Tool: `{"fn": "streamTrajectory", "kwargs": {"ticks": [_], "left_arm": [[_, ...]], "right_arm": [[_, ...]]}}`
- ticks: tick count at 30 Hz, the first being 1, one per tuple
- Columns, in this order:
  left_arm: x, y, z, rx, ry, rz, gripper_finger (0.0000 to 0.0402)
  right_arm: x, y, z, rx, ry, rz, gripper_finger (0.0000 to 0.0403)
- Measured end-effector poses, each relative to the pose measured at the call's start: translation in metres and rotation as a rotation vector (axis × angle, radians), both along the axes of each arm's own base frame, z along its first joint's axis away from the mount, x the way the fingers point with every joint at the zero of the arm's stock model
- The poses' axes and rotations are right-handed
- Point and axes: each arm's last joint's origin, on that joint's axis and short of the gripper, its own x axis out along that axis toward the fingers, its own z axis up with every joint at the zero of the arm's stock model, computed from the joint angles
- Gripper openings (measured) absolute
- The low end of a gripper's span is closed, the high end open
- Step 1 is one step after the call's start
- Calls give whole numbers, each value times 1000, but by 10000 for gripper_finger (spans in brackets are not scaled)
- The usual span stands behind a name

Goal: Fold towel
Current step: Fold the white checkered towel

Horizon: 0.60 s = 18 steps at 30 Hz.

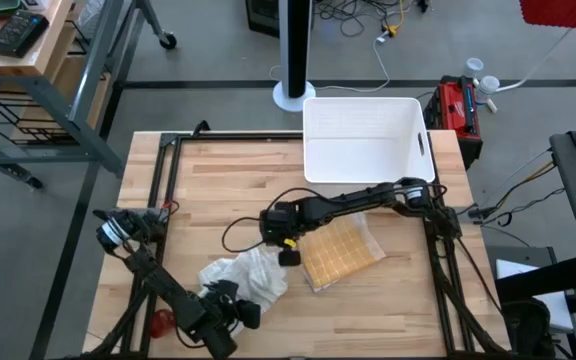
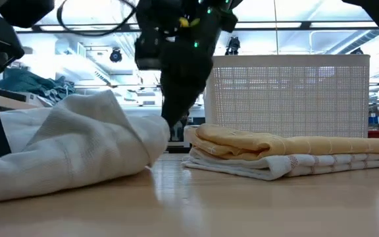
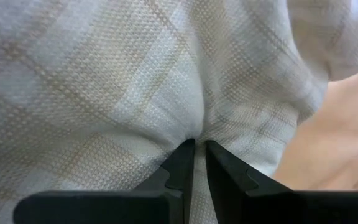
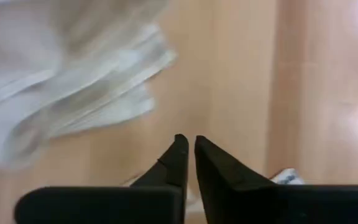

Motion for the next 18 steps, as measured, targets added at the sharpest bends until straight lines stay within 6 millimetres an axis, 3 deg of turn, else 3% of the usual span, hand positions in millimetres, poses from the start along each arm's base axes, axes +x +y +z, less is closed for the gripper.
{"fn": "streamTrajectory", "kwargs": {"ticks": [7, 12, 18], "left_arm": [[-4, 7, -2, 77, 0, 49, 37], [-3, 14, -2, 120, 13, 65, 37], [-2, 16, -2, 151, -6, 70, 37]], "right_arm": [[-7, 14, 27, 238, -53, 105, 38], [-18, 31, 46, 259, -138, 142, 39], [-20, 51, 35, 290, -258, 178, 39]]}}
